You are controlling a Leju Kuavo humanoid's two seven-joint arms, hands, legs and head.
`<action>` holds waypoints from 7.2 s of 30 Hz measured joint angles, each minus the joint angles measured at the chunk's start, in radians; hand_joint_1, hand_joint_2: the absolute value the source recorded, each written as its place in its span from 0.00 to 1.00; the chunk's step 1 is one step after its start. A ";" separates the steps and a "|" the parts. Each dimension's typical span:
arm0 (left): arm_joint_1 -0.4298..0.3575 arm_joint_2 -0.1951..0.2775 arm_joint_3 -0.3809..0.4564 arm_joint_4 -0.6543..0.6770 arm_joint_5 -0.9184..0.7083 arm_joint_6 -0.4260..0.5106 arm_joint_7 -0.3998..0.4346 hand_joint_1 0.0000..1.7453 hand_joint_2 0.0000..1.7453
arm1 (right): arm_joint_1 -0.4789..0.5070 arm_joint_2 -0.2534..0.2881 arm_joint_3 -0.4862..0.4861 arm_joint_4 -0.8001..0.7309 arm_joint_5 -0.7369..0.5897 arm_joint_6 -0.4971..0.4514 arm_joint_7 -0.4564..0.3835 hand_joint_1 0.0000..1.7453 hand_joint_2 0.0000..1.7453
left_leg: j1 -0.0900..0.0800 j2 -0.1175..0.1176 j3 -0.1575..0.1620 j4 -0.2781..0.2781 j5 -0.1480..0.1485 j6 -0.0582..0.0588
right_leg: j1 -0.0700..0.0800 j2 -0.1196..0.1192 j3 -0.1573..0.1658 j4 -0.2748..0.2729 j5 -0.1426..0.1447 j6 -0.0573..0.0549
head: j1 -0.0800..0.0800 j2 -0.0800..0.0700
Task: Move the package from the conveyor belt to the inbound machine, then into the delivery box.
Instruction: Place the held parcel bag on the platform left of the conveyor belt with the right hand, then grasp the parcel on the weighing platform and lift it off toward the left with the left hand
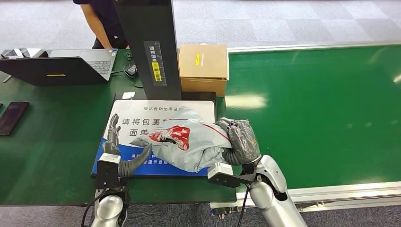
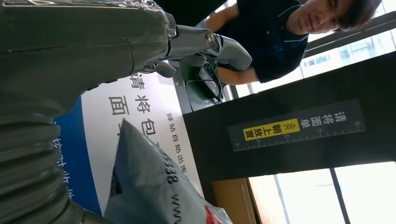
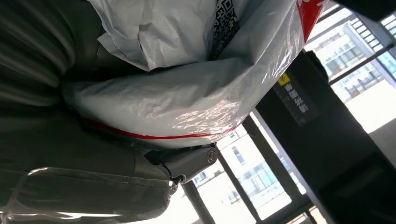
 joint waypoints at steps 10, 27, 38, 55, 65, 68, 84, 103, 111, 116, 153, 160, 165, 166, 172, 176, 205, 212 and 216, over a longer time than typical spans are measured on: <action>0.024 0.004 -0.001 -0.016 -0.013 0.017 0.015 0.00 1.00 | -0.068 -0.001 0.058 0.129 0.026 -0.012 0.019 0.98 1.00 | 0.000 0.000 0.000 0.000 0.000 0.000 | 0.000 0.000 0.000 0.000 0.000 0.000 | 0.000 0.000; 0.061 0.025 -0.002 -0.028 -0.012 0.045 0.011 0.00 1.00 | -0.149 0.000 0.108 0.447 0.156 -0.134 0.100 0.97 1.00 | 0.000 0.000 0.001 0.000 0.000 0.000 | 0.000 0.000 0.000 0.000 0.000 0.000 | 0.000 0.000; 0.079 0.046 -0.026 -0.041 -0.019 0.072 0.016 0.00 1.00 | -0.238 0.042 0.108 0.734 0.175 -0.294 0.094 0.98 1.00 | 0.000 0.000 0.002 0.000 0.000 0.000 | 0.000 0.000 0.002 0.000 0.000 0.000 | 0.000 0.000; 0.035 0.051 -0.072 -0.042 -0.055 0.048 0.060 0.00 1.00 | -0.316 0.111 0.044 0.850 0.153 -0.385 0.029 0.91 1.00 | 0.000 0.000 0.002 0.000 0.001 -0.001 | 0.000 0.000 0.002 0.000 0.001 0.000 | 0.000 0.000; 0.028 0.048 -0.077 -0.049 -0.075 0.035 0.077 0.00 1.00 | -0.321 0.142 0.019 0.837 0.132 -0.328 -0.076 0.96 1.00 | 0.000 0.000 0.002 0.000 0.001 -0.001 | 0.000 0.000 0.001 0.000 0.001 0.000 | 0.000 0.000; 0.036 0.049 -0.077 -0.052 -0.076 0.036 0.077 0.00 1.00 | -0.321 0.147 0.017 0.837 0.121 -0.287 -0.113 0.96 1.00 | 0.000 0.000 0.002 0.000 0.001 -0.001 | 0.000 0.000 0.001 0.000 0.001 0.000 | 0.000 0.000; 0.096 0.049 -0.069 -0.130 -0.096 0.036 0.085 0.00 1.00 | -0.354 0.164 0.019 0.899 0.199 -0.232 0.005 0.00 0.25 | 0.000 0.000 0.002 0.000 0.001 -0.001 | 0.000 0.000 0.001 0.000 0.001 0.000 | 0.000 0.000; 0.137 0.048 -0.056 -0.166 -0.100 0.044 0.083 0.00 1.00 | -0.318 0.164 -0.088 0.822 -0.206 -0.086 -0.157 0.00 0.00 | 0.000 0.000 0.002 0.000 0.001 -0.001 | 0.000 0.000 0.001 0.000 0.001 0.000 | 0.000 0.000; 0.138 0.047 -0.044 -0.166 -0.094 0.020 0.059 0.00 1.00 | -0.138 0.158 -0.125 0.495 -0.558 0.248 -0.220 0.00 0.00 | 0.000 0.000 0.001 0.000 0.000 -0.001 | 0.000 0.000 0.000 0.000 0.000 0.000 | 0.000 0.000; 0.137 0.045 -0.039 -0.166 -0.094 0.015 0.053 0.00 1.00 | -0.055 0.150 -0.138 0.329 -0.610 0.311 -0.204 0.00 0.00 | 0.000 0.000 0.001 0.000 0.000 -0.001 | 0.000 0.001 0.000 0.000 0.000 0.000 | 0.000 0.000; 0.004 0.252 -0.153 -0.238 -0.298 -0.421 0.081 0.00 1.00 | 0.184 0.150 -0.361 -0.152 -0.585 0.237 -0.228 0.00 1.00 | 0.000 0.000 0.002 0.000 0.000 -0.001 | 0.000 0.001 0.000 0.000 0.000 0.000 | 0.000 0.000; -0.083 0.304 -0.193 -0.162 -0.327 -0.456 0.124 0.00 1.00 | 0.191 0.150 -0.363 -0.145 -0.584 0.235 -0.227 0.00 1.00 | 0.000 0.000 0.002 0.000 0.000 0.000 | 0.000 0.001 0.001 0.000 0.000 0.000 | 0.000 0.000; -0.155 0.313 -0.213 -0.050 -0.334 -0.459 0.130 0.00 1.00 | 0.197 0.150 -0.363 -0.143 -0.585 0.221 -0.222 0.00 1.00 | 0.000 0.000 0.002 0.000 0.000 -0.001 | 0.000 0.001 0.001 0.000 0.001 -0.001 | 0.000 0.000; -0.173 0.313 -0.218 -0.023 -0.333 -0.459 0.130 0.00 1.00 | 0.201 0.150 -0.363 -0.143 -0.585 0.218 -0.222 0.00 1.00 | 0.000 0.000 0.002 0.000 0.000 -0.001 | 0.000 0.001 0.001 0.000 0.001 -0.001 | 0.000 0.000; -0.278 0.326 -0.245 0.163 -0.308 -0.453 0.119 0.00 1.00 | 0.222 0.148 -0.363 -0.139 -0.599 0.208 -0.242 0.00 1.00 | 0.000 0.000 0.002 0.000 0.000 -0.001 | 0.000 0.001 0.000 0.000 0.000 -0.001 | 0.000 0.000; -0.357 0.332 -0.275 0.313 -0.306 -0.446 0.114 0.00 1.00 | 0.225 0.141 -0.363 -0.127 -0.609 0.197 -0.259 0.00 1.00 | 0.000 0.000 0.002 0.000 0.001 -0.001 | 0.000 0.000 0.001 0.000 0.001 -0.001 | 0.000 0.000; -0.490 0.375 -0.298 0.603 -0.184 -0.432 0.047 1.00 1.00 | 0.210 0.107 -0.344 -0.084 -0.617 0.167 -0.247 0.00 1.00 | 0.000 0.000 0.013 -0.001 0.001 -0.002 | 0.001 0.001 0.012 0.001 0.001 -0.001 | 0.000 0.000; -0.358 0.377 -0.209 0.427 -0.121 -0.431 0.023 1.00 1.00 | 0.236 0.107 -0.344 -0.096 -0.621 0.167 -0.240 0.00 1.00 | 0.000 0.001 0.011 -0.001 0.001 -0.002 | 0.001 0.001 0.009 0.000 0.000 -0.001 | 0.000 0.000; -0.274 0.362 -0.131 0.294 -0.044 -0.431 0.004 1.00 1.00 | 0.253 0.107 -0.344 -0.107 -0.615 0.172 -0.240 0.00 1.00 | 0.000 0.001 0.007 0.000 0.001 -0.002 | 0.001 0.001 0.005 0.000 0.000 -0.001 | 0.000 0.000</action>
